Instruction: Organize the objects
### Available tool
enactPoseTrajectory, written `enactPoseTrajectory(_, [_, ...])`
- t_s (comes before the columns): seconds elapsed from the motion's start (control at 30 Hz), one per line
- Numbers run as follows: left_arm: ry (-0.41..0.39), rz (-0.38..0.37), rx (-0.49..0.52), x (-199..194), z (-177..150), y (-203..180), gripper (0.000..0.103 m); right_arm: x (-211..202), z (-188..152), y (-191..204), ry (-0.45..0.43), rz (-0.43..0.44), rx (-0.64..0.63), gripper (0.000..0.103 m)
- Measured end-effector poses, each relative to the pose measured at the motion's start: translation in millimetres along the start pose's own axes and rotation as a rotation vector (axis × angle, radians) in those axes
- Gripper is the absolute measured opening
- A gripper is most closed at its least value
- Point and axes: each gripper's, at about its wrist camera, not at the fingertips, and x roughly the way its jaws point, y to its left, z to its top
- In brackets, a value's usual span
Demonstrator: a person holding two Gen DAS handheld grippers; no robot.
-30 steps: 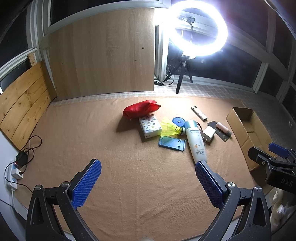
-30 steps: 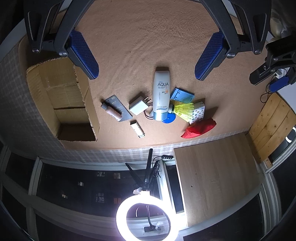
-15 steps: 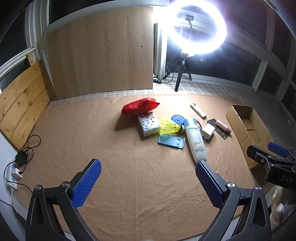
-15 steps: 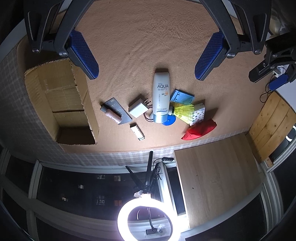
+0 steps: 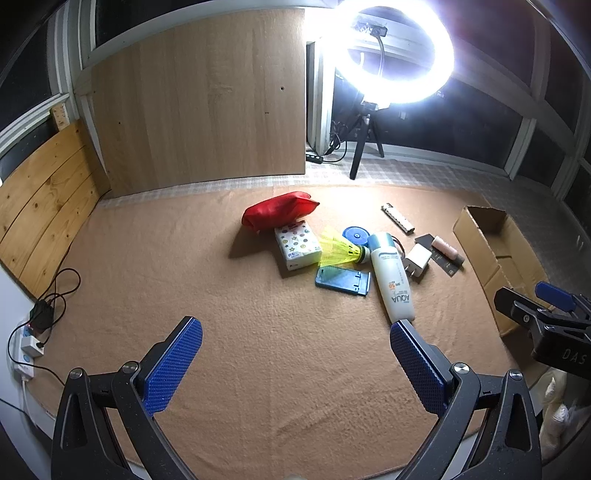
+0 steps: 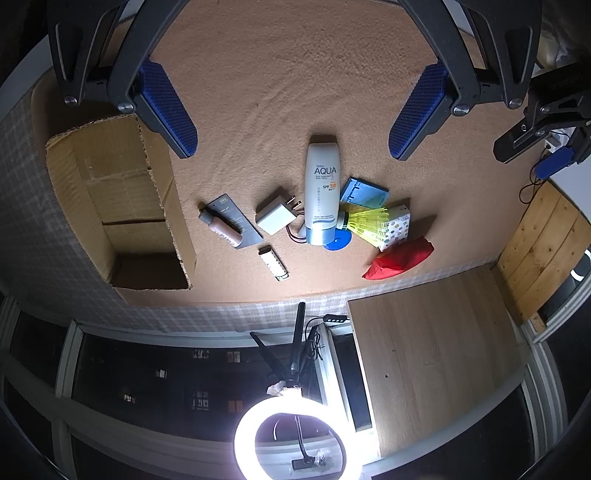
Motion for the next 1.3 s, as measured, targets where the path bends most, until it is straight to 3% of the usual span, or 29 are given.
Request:
enactPoseTrajectory(0.77, [0.042,-0.027,-0.010,39.6,14.3,-4.2,0.103,34.3,16.3,-5.0,0.060,0.047,0.012,0.103])
enactPoseTrajectory(1.3, [0.087,-0.126,0.015,96.3,23.4,-29.3,0.099,92.4,42.6,-9.8,0.149,0.135,0.018,0.102])
